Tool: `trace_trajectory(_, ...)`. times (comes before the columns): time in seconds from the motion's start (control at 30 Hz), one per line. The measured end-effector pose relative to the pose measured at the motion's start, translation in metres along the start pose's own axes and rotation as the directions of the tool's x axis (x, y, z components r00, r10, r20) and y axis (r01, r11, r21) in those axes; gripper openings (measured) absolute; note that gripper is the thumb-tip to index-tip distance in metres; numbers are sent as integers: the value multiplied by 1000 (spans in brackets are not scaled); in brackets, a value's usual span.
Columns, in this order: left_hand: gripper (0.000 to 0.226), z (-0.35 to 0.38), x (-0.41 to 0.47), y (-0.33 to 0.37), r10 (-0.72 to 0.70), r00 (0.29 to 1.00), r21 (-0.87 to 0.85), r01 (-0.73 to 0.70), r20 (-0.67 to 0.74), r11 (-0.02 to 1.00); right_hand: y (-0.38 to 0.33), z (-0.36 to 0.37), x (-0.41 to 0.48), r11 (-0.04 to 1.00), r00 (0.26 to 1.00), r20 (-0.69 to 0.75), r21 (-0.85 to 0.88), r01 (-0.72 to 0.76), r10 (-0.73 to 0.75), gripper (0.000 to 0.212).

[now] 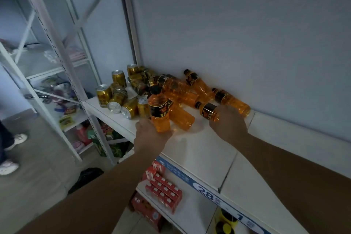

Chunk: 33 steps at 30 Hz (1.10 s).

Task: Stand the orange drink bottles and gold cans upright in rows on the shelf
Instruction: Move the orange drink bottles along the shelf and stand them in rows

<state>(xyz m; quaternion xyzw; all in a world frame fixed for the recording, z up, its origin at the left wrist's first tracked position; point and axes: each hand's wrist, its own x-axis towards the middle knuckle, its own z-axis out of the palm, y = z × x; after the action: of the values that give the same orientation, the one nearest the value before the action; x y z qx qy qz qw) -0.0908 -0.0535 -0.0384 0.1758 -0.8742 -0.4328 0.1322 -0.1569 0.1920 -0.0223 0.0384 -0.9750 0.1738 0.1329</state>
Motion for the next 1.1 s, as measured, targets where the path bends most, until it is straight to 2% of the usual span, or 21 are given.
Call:
trace_trajectory(0.07,86,3,10,-6,-12,999,32,13,-42,999,-4,3,13,999,1000,19,-33,-6,7,51)
trace_trajectory(0.17,95,7,31,-15,19,999,50,-21,45,999,-12,9,34,994,997,69,-109,-30,38,58)
trace_trajectory(0.33,76,12,49,-29,118,973,140,-147,197,979,-22,24,59,968,970,208,-239,-76,128,69)
trace_trajectory(0.5,64,7,54,-36,191,955,144,-227,228,963,-23,31,61,946,974,179,-315,-78,140,69)
trace_trajectory(0.67,50,3,56,-33,272,917,167,-329,290,929,-14,23,50,974,981,122,-192,-123,149,60)
trace_trajectory(0.87,52,19,39,-10,487,805,77,-540,337,838,3,-9,23,964,960,-91,55,-259,264,58)
trace_trajectory(1.0,60,39,10,18,565,707,32,-636,426,771,25,-39,-10,866,896,-188,398,-304,402,45)
trace_trajectory(1.1,62,59,-25,42,582,661,-6,-658,473,753,46,-68,-49,788,831,-251,531,-311,497,41)
